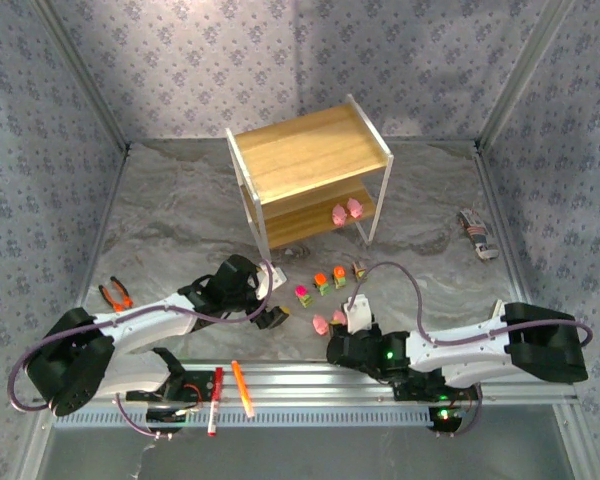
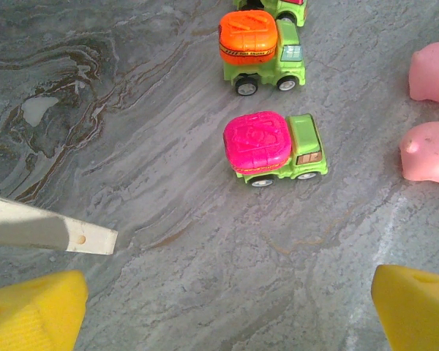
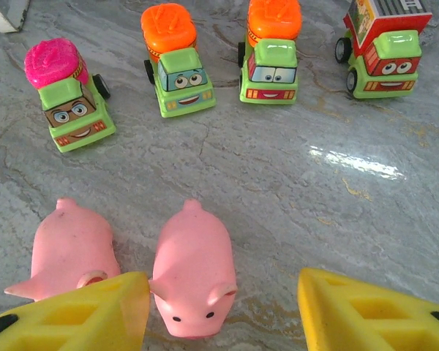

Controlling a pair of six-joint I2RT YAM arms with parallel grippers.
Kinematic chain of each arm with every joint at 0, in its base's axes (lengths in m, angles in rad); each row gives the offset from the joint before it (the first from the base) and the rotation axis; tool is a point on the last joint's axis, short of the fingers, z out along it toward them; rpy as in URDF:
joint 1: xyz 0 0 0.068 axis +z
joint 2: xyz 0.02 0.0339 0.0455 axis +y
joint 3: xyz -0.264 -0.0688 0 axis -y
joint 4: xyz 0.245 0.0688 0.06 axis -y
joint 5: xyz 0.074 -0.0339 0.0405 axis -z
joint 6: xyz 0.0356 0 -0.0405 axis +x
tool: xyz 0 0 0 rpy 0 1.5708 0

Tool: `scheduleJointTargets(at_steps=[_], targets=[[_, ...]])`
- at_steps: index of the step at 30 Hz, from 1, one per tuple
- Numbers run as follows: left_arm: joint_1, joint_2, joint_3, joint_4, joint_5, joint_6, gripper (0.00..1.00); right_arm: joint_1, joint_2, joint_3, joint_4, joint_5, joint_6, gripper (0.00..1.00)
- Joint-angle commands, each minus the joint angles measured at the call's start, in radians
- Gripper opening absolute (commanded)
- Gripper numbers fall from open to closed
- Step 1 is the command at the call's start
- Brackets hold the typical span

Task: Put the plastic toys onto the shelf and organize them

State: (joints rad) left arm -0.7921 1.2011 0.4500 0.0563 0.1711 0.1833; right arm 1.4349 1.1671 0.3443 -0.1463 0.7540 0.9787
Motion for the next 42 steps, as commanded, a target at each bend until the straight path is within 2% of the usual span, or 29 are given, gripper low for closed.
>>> scheduleJointTargets(at_steps=[1,6,16,29,36,42], targets=[[0.004,0.009,0.034,0.010,0.010,0.013,1.00,-0.011,0.006,-0.021,-0.001,-0.010,-0.015,0.57],[0.005,0.009,0.036,0.010,0.010,0.013,1.00,-0.005,-0.028,-0.023,-0.022,-0.001,-0.015,0.63],[0.005,0.008,0.035,0.011,0.008,0.013,1.00,0.010,-0.127,0.006,-0.104,0.012,-0.042,0.62],[0.005,-0.009,0.023,0.018,0.012,0.014,1.00,-0.024,0.045,0.031,0.061,-0.118,-0.105,0.60],[0.007,-0.009,0.024,0.019,0.011,0.013,1.00,-0.072,0.049,0.026,0.087,-0.152,-0.136,0.60],[0.008,-0.009,0.024,0.019,0.011,0.013,1.00,-0.100,0.048,0.013,0.097,-0.178,-0.151,0.55]])
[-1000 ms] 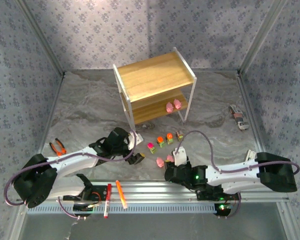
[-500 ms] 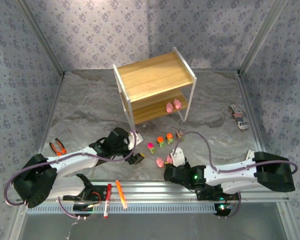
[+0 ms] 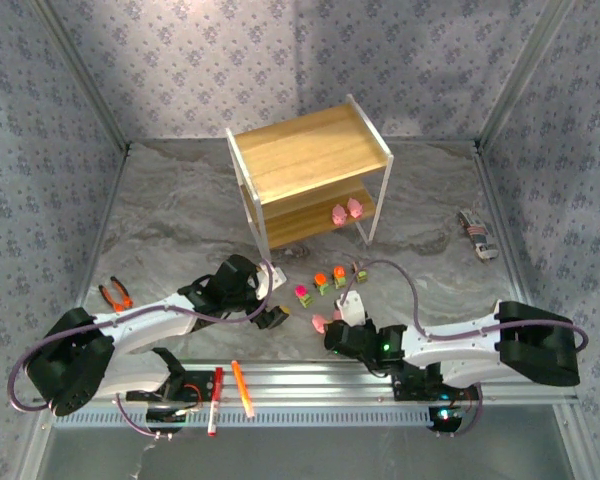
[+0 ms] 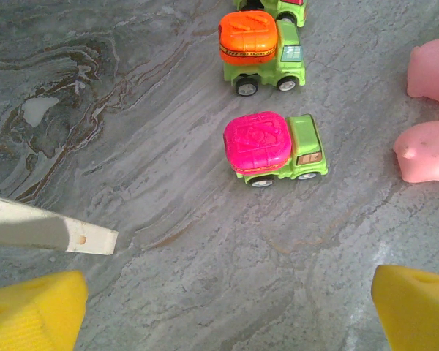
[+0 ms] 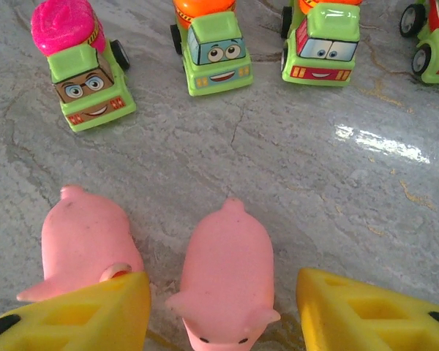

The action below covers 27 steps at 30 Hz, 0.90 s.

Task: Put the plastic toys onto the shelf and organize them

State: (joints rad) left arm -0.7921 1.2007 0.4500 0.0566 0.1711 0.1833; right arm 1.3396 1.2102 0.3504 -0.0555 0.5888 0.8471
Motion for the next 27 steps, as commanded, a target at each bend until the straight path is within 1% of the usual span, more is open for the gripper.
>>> scheduleJointTargets(at_steps=[1,7,16,27], targets=[[0.008,-0.007,0.024,0.019,0.011,0.014,1.00,-0.005,0.005,0.007,0.007,-0.014,-0.022,0.55],[0.009,-0.007,0.024,0.019,0.011,0.013,1.00,-0.002,-0.009,0.007,-0.008,-0.017,-0.022,0.52],[0.008,-0.005,0.026,0.016,0.011,0.013,1.00,0.007,-0.072,-0.022,-0.063,-0.005,0.001,0.49],[0.009,-0.003,0.028,0.015,0.011,0.013,1.00,0.006,-0.035,-0.039,-0.021,-0.026,-0.003,0.49]])
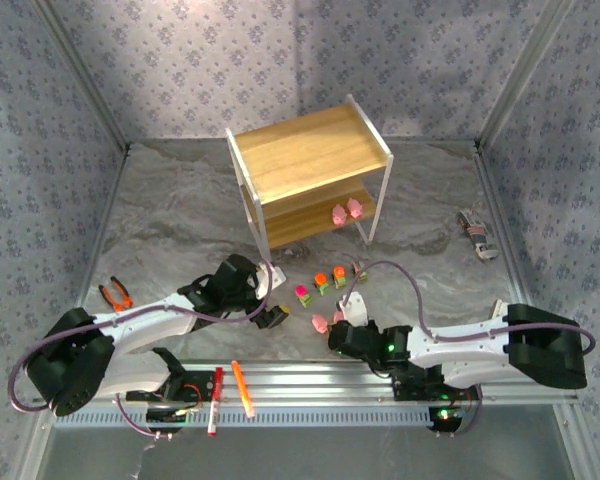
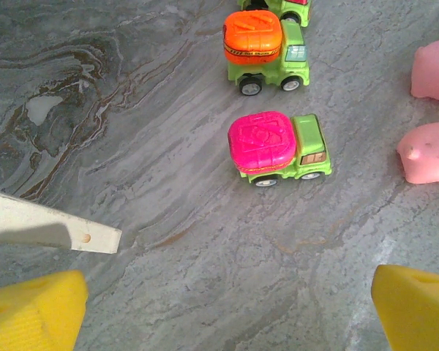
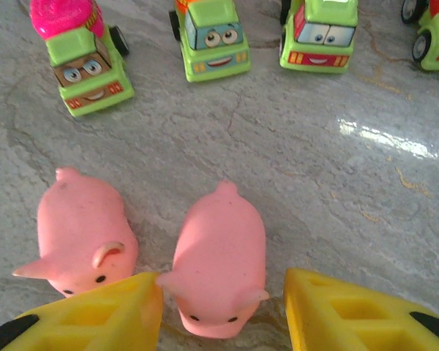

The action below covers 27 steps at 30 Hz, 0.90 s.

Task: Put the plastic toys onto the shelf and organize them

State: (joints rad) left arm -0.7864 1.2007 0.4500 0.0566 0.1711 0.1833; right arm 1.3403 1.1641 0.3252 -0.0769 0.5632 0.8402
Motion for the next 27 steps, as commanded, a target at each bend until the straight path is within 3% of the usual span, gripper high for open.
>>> scheduleJointTargets(at_steps=[1,27], targets=[[0.003,-0.001,0.029,0.015,0.011,0.014,1.00,0.005,0.012,-0.013,0.003,-0.001,0.003,0.49],[0.003,0.003,0.030,0.014,0.013,0.012,1.00,-0.062,0.096,0.015,0.093,-0.065,-0.084,0.44]])
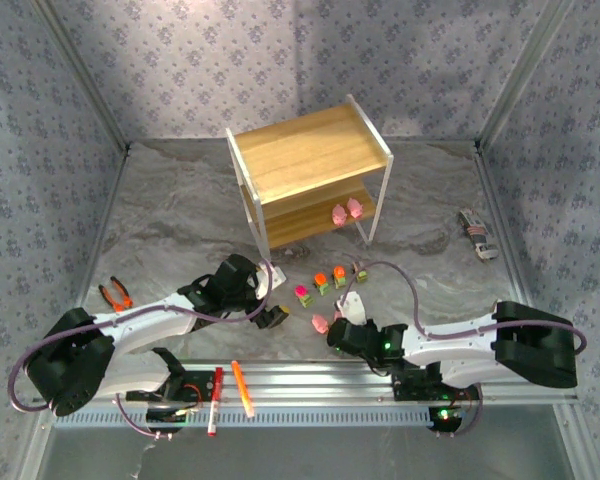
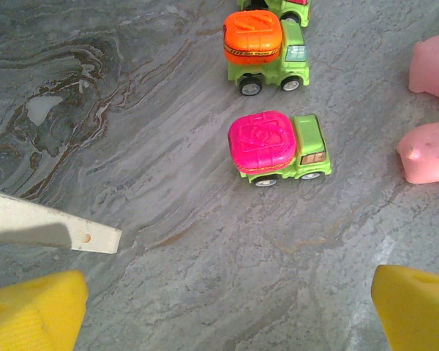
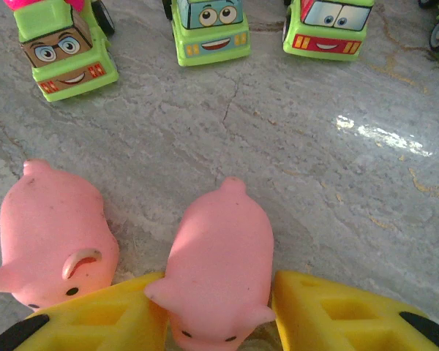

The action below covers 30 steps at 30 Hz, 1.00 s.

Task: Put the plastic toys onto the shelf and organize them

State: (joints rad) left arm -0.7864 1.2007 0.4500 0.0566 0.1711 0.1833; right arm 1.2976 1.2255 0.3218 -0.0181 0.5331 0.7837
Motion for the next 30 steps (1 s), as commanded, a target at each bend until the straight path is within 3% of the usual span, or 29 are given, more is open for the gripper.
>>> scheduleJointTargets(at_steps=[1,13,22,30], targets=[[0.003,0.003,0.032,0.013,0.013,0.012,1.00,-0.020,0.041,0.022,0.039,-0.038,-0.032,0.44],[0.003,0.004,0.033,0.014,0.011,0.012,1.00,-0.026,0.109,0.054,0.053,-0.048,-0.052,0.39],[0.005,0.006,0.034,0.013,0.012,0.012,0.99,-0.022,0.038,0.027,0.011,-0.032,-0.037,0.27],[0.004,0.008,0.035,0.013,0.011,0.012,1.00,-0.010,-0.051,0.037,-0.083,0.000,-0.035,0.27]])
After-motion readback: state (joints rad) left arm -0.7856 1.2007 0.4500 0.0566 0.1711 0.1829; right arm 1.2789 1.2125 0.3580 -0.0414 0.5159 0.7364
